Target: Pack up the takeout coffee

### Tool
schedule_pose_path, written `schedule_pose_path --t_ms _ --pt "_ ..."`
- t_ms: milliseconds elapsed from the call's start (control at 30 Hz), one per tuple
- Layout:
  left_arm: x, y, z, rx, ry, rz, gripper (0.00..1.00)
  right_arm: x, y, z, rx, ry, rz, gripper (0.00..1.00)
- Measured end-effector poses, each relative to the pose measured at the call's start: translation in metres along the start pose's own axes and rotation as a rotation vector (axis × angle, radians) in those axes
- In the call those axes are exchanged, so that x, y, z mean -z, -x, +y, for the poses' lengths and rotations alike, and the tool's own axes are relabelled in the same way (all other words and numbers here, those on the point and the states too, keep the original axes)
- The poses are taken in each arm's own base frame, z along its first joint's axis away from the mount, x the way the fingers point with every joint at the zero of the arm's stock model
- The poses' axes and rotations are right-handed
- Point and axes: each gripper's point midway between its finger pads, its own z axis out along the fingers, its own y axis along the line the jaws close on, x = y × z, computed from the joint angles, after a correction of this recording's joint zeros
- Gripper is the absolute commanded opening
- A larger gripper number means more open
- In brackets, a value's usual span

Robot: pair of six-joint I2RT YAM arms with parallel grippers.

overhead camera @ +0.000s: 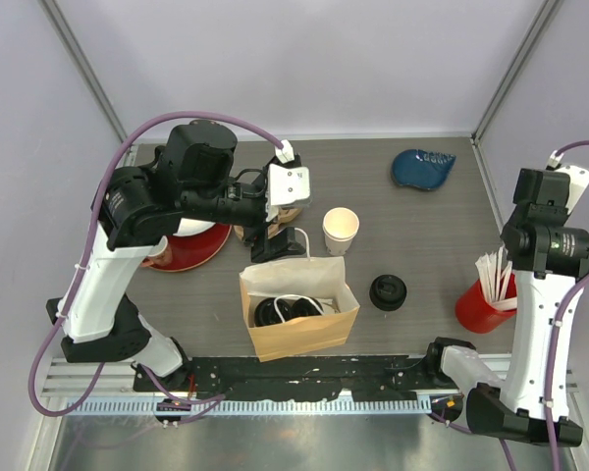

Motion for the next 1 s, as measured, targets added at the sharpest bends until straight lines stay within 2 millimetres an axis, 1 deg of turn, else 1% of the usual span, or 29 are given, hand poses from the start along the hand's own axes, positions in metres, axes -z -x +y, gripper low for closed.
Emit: schedule_pose_path --t_ms 100,167,300,400,467,633,767,867,1000 --pt "0.000 0.000 0.000 0.000 0.000 0.000 0.82 0.009 0.005 -0.004 -0.014 0.007 -0.023 0.01" --pt "0.000 0.000 0.000 0.000 0.000 0.000 0.82 0.013 0.005 -0.006 -0.018 0.014 -0.028 0.01" --pt "0.000 0.000 0.000 0.000 0.000 0.000 0.82 0.017 0.005 -0.004 -0.019 0.034 -0.027 0.01" --pt "0.000 0.000 0.000 0.000 0.000 0.000 0.82 0.025 0.013 -0.002 -0.035 0.069 -0.050 0.01" --pt "0.000 0.000 0.000 0.000 0.000 0.000 0.82 0.035 0.022 -0.004 -0.052 0.085 -0.080 0.01" --pt "0.000 0.000 0.000 -0.001 0.000 0.000 0.81 0.065 0.046 -0.017 -0.099 0.108 -0.170 0.01" --pt "0.000 0.000 0.000 -0.003 0.001 0.000 0.82 0.080 0.050 -0.023 -0.112 0.124 -0.203 0.01" --pt "0.000 -0.001 0.003 -0.002 0.014 0.007 0.82 0.091 0.057 -0.024 -0.120 0.156 -0.234 0.01" --pt "0.001 -0.008 0.013 0.005 0.073 0.042 0.82 0.111 0.071 -0.015 -0.137 0.265 -0.308 0.01"
